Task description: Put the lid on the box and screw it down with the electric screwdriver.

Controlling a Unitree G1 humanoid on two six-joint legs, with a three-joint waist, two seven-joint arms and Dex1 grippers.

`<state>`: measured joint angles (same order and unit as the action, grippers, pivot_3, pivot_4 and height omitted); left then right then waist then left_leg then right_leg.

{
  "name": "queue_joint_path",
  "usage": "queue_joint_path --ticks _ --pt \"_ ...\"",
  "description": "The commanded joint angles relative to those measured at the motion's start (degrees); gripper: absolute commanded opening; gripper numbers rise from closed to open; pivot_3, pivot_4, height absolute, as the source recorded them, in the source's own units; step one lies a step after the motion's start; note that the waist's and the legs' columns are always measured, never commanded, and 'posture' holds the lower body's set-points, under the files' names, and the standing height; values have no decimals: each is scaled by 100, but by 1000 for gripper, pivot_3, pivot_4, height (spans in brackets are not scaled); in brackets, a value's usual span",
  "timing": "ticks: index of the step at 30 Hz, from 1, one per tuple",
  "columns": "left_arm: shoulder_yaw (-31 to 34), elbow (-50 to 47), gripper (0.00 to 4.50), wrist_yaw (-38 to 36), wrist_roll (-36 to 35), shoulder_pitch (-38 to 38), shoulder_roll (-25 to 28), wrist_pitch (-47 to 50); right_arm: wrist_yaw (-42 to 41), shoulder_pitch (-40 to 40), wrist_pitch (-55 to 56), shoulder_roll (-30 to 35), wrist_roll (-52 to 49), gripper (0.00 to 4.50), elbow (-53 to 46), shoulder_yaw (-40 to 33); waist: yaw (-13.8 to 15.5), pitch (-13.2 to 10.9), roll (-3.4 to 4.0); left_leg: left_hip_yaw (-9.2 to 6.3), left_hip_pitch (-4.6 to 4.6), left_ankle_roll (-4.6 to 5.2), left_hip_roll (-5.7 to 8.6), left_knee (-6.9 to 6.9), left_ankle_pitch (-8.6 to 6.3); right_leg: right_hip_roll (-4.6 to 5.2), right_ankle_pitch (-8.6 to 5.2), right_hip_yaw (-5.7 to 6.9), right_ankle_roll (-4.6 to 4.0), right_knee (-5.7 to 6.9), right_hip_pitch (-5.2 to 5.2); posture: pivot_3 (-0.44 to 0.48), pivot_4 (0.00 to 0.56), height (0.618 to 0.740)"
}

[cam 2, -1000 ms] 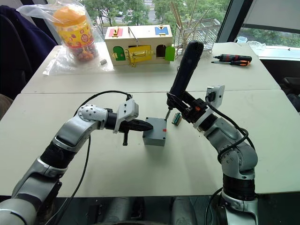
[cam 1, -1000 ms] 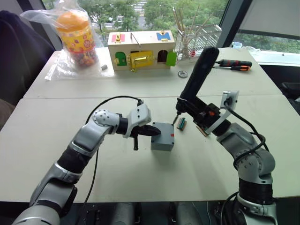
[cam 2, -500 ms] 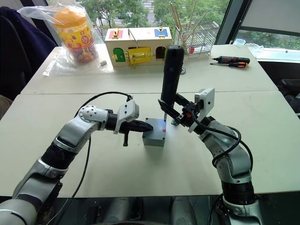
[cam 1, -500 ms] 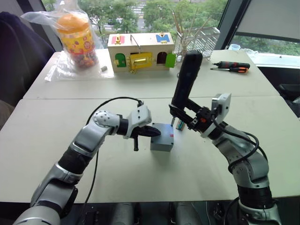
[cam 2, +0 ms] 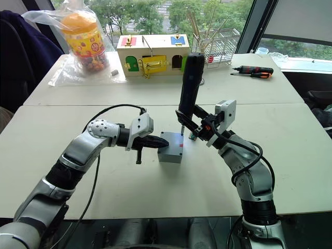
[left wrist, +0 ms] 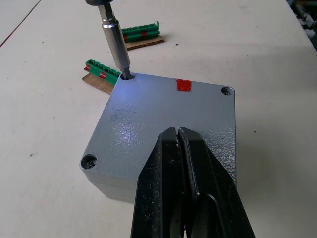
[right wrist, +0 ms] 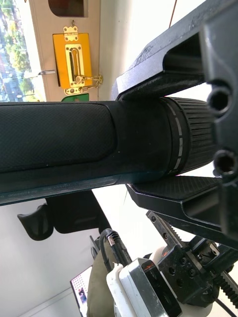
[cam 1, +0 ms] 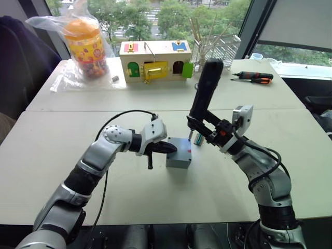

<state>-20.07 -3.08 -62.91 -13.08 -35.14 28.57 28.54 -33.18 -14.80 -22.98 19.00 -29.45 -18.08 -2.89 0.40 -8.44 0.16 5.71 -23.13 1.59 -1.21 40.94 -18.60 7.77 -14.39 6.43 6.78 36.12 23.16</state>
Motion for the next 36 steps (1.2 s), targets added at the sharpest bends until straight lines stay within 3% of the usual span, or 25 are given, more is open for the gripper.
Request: queue_joint_path --ticks 1,18,22,28,32,36 --pt "-42 -54 0 22 50 46 -2 36 -76 309 -300 43 199 1725 494 368 0 3 0 0 0 0 -1 0 0 0 0 0 0 0 0 0 150 711" --pt "154 42 0 172 -199 81 -294 191 74 -59 -449 172 -44 1725 249 -12 23 7 -1 1 0 3 -1 1 -2 2 0 0 0 -1 -1 0 150 711" --pt "189 -1 0 123 -273 130 -240 265 314 -805 -909 403 -655 1725 -46 -644 26 0 6 2 -5 4 -2 2 -2 3 0 -1 -1 0 5 0 150 711" --pt "402 190 0 258 -536 147 -470 377 773 -2176 -1394 809 -1331 1725 309 -1511 45 -27 31 1 -31 7 11 7 -3 15 1 2 -1 1 30 0 150 711" --pt "736 176 0 480 -768 79 -647 523 1793 -3037 -2534 1007 -1927 1725 653 -2038 17 -31 32 5 -32 8 10 0 -4 14 1 2 0 3 31 0 150 711" --pt "1072 31 0 760 -926 -62 -768 522 2241 -3545 -3608 1459 -2703 1725 1005 -2548 24 -43 40 7 -33 8 6 0 -4 14 1 2 0 3 33 0 150 711"
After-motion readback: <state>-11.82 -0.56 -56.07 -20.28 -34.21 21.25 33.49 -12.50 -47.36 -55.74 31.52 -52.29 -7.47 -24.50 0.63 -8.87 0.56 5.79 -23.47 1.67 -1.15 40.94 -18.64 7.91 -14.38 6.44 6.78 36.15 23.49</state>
